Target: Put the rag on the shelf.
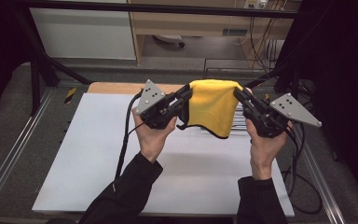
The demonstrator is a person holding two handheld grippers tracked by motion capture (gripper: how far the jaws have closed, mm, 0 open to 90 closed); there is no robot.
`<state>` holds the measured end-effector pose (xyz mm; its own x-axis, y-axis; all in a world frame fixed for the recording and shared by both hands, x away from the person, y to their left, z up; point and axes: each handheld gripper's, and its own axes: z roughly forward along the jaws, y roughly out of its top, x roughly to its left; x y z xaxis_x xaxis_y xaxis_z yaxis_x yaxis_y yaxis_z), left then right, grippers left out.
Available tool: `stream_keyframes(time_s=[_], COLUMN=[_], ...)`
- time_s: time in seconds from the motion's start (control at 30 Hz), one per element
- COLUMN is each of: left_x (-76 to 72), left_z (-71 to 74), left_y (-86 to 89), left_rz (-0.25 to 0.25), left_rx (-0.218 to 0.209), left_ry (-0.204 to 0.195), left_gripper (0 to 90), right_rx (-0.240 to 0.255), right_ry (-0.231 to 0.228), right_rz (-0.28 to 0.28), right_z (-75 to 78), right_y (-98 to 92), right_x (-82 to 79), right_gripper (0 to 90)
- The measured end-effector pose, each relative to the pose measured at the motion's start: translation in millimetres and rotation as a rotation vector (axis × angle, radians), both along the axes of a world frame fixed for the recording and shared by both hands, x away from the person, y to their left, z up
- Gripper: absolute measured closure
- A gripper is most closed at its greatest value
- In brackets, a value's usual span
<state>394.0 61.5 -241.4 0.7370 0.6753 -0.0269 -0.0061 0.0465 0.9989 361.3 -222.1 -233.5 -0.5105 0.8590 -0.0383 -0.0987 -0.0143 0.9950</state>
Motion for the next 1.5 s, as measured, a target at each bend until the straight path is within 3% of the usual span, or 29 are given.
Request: stream_keyframes(time_s=[0.77,1.5], left_x=[14.2,30.2], left_z=[37.6,74.9], left_y=[-39.6,-68.1], left_rz=[-0.035,-0.048], left_rx=[-0.061,-0.077], left_ry=[-0.056,-0.094], left_gripper=[81.3,81.2], right_rx=[0.021,0.032], right_ry=[-0.063,-0.101], right_rz=[-0.075,-0.133], right_z=[41.4,77.8], right_y=[-33.3,-56.6], right_x=[4.0,17.6], right_gripper=[84.0,83.9])
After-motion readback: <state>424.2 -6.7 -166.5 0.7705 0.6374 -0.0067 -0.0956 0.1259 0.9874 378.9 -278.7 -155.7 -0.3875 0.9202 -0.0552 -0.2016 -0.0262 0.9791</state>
